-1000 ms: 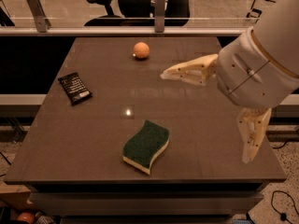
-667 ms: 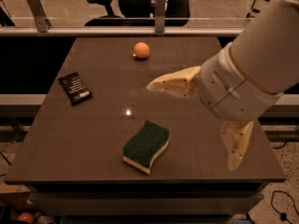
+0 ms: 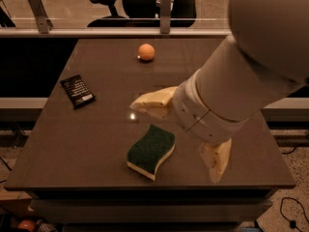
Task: Move sponge near orange
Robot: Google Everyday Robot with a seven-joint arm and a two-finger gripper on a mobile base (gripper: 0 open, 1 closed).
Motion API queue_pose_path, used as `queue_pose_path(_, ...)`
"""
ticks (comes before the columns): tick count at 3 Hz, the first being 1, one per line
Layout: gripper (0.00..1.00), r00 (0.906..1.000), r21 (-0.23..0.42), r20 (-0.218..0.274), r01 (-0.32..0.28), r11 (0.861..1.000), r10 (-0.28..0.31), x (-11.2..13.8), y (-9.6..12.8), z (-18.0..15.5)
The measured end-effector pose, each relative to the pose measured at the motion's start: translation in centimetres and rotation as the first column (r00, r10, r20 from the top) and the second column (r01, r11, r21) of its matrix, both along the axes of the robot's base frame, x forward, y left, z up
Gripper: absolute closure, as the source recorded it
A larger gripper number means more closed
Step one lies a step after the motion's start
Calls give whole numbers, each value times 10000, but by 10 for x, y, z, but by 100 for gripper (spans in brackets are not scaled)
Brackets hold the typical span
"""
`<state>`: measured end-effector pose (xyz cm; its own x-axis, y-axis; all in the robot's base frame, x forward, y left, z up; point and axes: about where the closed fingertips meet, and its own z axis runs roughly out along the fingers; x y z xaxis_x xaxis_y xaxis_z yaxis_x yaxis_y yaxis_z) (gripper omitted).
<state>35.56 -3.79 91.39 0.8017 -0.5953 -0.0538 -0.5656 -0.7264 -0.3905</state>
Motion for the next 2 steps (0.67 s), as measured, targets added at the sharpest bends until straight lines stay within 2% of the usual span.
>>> queue_pose_path(1,0,9998,-167,117,-129,9998,131,6,13,-16)
queue_pose_path(2,0,9985,-373,-76,-550,9978,548,15,28,-33)
